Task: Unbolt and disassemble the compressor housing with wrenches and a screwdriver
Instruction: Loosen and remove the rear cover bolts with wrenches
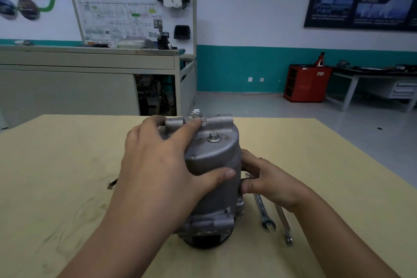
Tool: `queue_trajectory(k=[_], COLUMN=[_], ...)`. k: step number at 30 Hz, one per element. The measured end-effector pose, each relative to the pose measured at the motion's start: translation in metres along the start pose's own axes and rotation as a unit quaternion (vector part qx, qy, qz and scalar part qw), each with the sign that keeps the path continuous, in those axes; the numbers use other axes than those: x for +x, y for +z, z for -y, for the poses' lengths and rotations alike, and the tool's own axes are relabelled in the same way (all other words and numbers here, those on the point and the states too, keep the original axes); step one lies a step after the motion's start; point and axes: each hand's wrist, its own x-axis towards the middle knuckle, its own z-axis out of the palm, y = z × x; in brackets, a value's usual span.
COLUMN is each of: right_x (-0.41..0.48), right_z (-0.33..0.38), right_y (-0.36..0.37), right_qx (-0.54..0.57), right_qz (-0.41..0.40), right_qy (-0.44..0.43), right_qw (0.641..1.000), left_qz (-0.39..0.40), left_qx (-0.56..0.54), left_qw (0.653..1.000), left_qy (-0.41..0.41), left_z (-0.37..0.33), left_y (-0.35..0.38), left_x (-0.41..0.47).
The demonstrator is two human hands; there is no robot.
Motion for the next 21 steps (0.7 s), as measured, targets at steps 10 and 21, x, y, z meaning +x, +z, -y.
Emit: queue_trajectory(k=[10,21], right_x=[-0.027,-0.034], right_z=[-0.012,0.002], right_y=[0.002,0.037], right_qx=[-0.014,0.087], right_qz=[-0.082,0.003], right_qy=[0.068,0.024], right_qw=[0.994,0.996], left_qz=[-0.134,0.006], left_qx=[-0.24,-0.469], left_qw=[0.962,0.868], left_qy=[-0.002,-0.163], left_z=[0.02,0.047], left_y=[0.041,0.08], left_x=[-0.027,-0.046])
